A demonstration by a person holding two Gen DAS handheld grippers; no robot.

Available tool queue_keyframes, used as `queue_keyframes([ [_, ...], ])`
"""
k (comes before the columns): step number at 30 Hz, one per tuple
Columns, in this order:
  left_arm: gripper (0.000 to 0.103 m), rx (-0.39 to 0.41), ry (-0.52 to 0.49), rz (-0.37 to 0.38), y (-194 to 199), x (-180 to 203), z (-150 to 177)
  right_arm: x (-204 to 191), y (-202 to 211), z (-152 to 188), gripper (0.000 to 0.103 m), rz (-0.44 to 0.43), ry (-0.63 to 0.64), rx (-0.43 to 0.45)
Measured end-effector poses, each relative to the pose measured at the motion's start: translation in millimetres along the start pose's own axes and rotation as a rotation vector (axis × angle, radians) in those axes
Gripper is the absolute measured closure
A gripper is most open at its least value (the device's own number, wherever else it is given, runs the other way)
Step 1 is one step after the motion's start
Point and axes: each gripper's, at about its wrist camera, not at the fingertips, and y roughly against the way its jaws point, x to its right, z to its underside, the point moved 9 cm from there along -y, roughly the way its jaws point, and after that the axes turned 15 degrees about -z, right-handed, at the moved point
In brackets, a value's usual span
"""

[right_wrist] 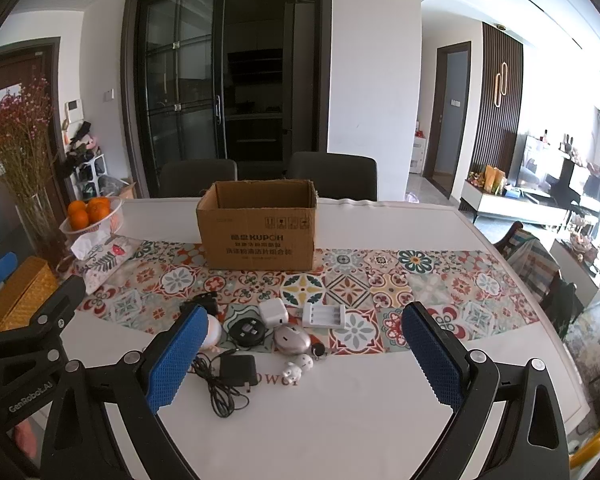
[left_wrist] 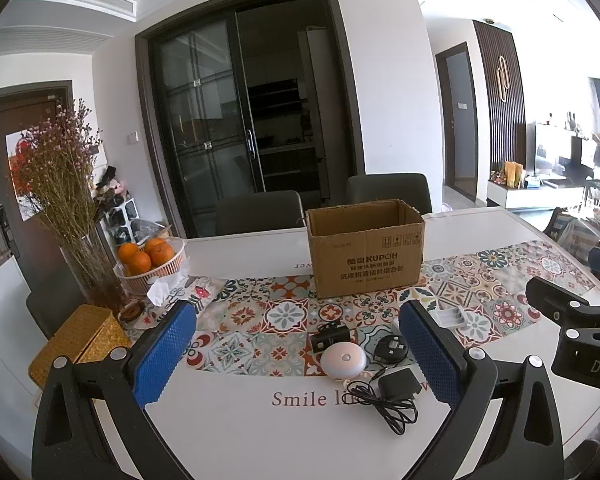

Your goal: Organize rigid objects

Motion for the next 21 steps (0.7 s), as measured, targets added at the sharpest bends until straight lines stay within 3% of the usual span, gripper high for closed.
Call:
queue_keyframes([
  [21, 0.000, -0.003, -0.001, 0.006, -0.8, -0.3, 0.0, -0.8, 0.8, -0.2, 0.005, 0.003, 0.002, -0.001],
])
